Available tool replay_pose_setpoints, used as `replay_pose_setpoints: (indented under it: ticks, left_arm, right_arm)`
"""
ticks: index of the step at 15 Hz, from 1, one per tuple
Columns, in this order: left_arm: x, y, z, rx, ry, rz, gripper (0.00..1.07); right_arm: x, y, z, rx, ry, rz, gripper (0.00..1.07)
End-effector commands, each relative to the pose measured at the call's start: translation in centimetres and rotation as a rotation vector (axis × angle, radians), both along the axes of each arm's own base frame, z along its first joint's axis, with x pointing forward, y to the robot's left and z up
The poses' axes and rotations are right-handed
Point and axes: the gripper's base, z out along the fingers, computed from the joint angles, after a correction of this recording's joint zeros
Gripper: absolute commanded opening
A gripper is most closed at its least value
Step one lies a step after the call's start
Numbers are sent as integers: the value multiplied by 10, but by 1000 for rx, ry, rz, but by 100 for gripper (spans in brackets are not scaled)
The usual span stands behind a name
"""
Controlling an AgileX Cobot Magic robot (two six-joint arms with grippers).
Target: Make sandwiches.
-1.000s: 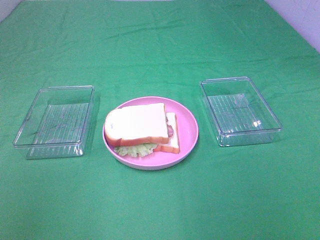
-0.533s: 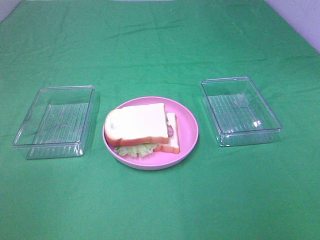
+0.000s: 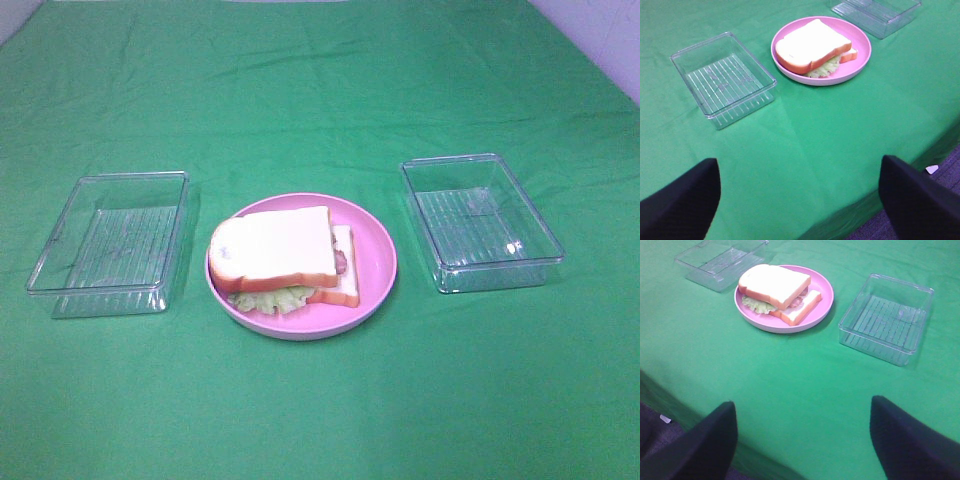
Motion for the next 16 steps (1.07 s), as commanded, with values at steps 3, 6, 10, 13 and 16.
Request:
replay_pose_setpoints:
  ticks: [3,6,10,13,16]
  left_arm:
    - [2,1,0,5,-37,10,82]
    - [2,1,0,4,-37,10,81]
    - [2,1,0,4,-37,10,81]
    - [1,1,0,2,-41,10,81]
    - [-3,1,0,-8,-73,164,81]
  right_arm:
    - [-2,-1,0,0,-26,2,71]
    - [-1,1,0,4,-23,-71,71]
    - [1,5,0,2,-24,-359,71]
    - [3,7,0,1,-24,-471,71]
    - [3,7,0,2,-24,-471,71]
